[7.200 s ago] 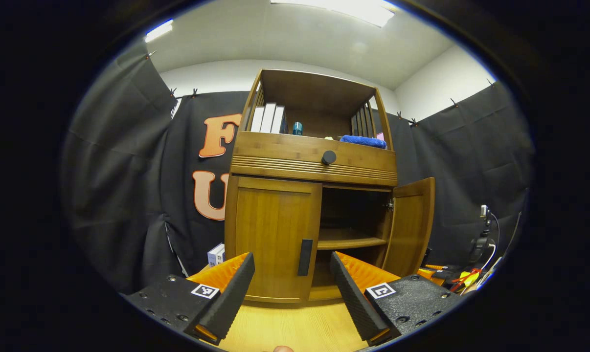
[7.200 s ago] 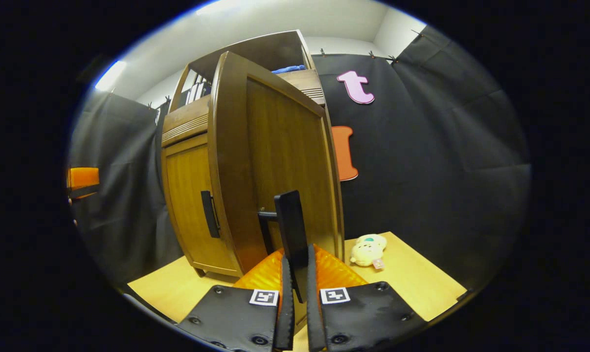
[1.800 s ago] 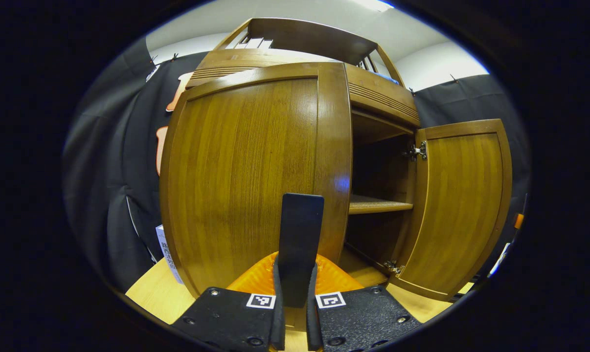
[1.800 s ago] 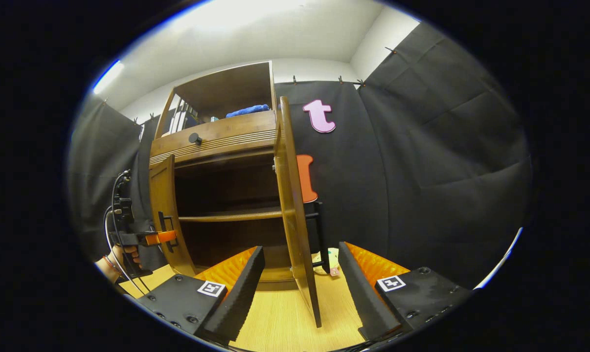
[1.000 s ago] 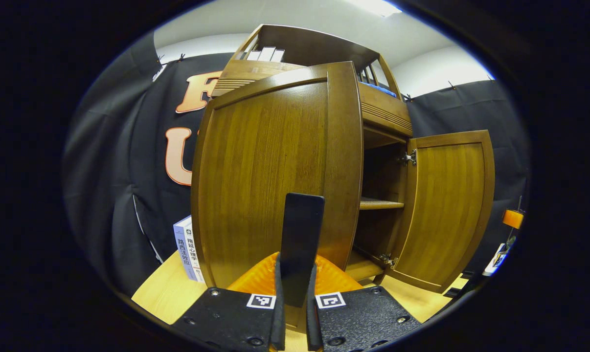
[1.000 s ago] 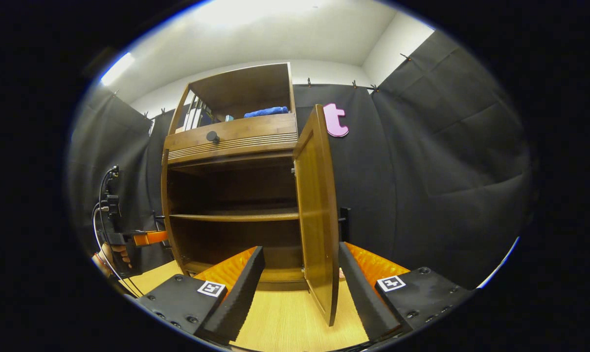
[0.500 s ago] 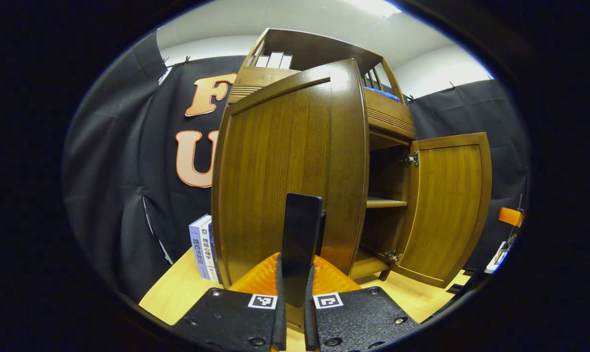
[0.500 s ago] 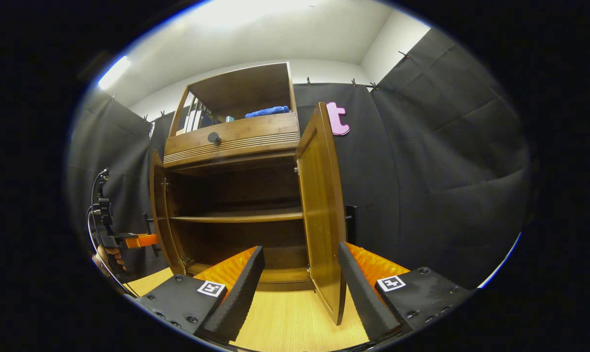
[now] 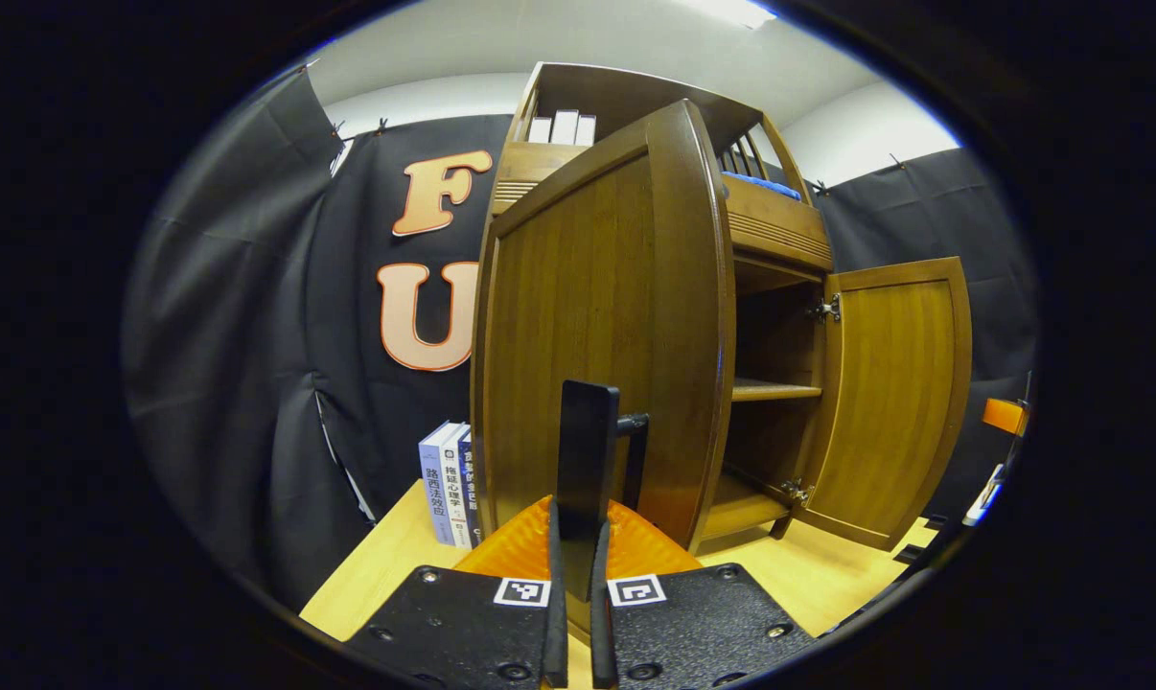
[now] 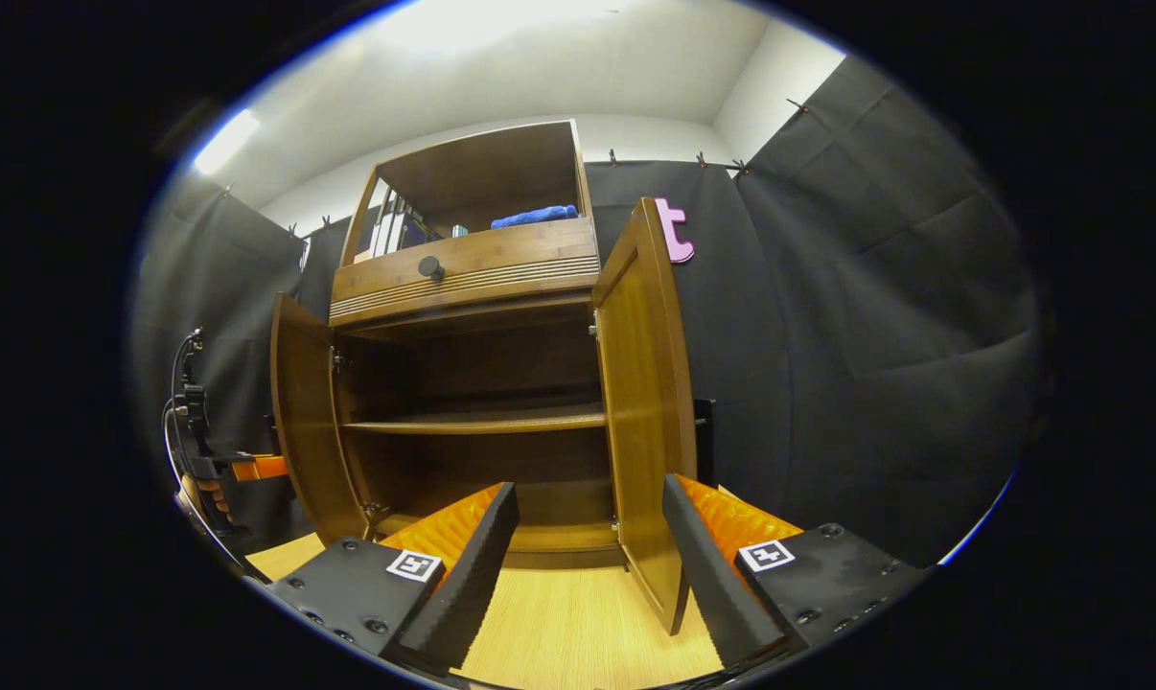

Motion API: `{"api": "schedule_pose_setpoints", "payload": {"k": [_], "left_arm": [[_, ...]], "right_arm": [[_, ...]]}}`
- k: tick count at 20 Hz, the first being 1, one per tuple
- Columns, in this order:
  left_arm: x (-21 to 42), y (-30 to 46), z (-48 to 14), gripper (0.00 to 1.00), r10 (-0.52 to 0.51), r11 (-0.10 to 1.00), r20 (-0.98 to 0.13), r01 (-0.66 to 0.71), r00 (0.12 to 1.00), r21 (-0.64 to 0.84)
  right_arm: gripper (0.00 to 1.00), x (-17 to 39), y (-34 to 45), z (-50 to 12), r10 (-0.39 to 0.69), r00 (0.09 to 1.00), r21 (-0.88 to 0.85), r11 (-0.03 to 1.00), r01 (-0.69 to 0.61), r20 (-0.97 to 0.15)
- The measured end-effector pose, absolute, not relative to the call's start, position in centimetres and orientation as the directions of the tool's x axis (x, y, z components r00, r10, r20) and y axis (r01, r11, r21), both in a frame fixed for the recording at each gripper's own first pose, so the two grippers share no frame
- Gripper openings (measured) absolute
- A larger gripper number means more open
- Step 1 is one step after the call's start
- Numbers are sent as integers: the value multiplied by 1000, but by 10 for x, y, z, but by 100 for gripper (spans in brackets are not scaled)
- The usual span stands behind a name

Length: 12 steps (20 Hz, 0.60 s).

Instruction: Open the right door of the double-door shoe cabinet with the right hand, and open the left door with the left hand.

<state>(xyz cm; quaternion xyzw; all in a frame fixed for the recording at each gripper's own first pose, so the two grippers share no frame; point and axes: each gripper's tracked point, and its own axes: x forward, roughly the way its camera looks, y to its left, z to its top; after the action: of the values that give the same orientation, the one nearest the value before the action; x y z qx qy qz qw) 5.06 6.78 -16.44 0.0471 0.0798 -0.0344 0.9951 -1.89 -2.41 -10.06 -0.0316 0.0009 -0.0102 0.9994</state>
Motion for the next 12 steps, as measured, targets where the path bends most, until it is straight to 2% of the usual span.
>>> {"api": "schedule_pose_setpoints", "payload": {"k": [1, 7, 8, 10, 12], "left_arm": [[49, 71, -164, 7, -57, 993, -159, 73, 986, 92], [39, 101, -159, 7, -18, 995, -146, 32, 989, 94], [37, 109, -157, 7, -10, 995, -143, 24, 990, 94], [36, 119, -157, 7, 1, 996, -140, 11, 990, 86], [35, 127, -155, 7, 12, 997, -138, -1, 990, 83]], "right_arm": [[97, -18, -23, -101, -19, 1000, -63, 998, 19, -1], [97, -20, -8, -104, 15, 1000, -63, 998, -16, -13], [100, -20, -7, -104, 16, 1000, -66, 998, -17, -11], [88, -19, -5, -103, 16, 1000, -71, 997, -17, -8], [88, -18, 1, -102, 22, 1000, -70, 997, -23, -9]]}}
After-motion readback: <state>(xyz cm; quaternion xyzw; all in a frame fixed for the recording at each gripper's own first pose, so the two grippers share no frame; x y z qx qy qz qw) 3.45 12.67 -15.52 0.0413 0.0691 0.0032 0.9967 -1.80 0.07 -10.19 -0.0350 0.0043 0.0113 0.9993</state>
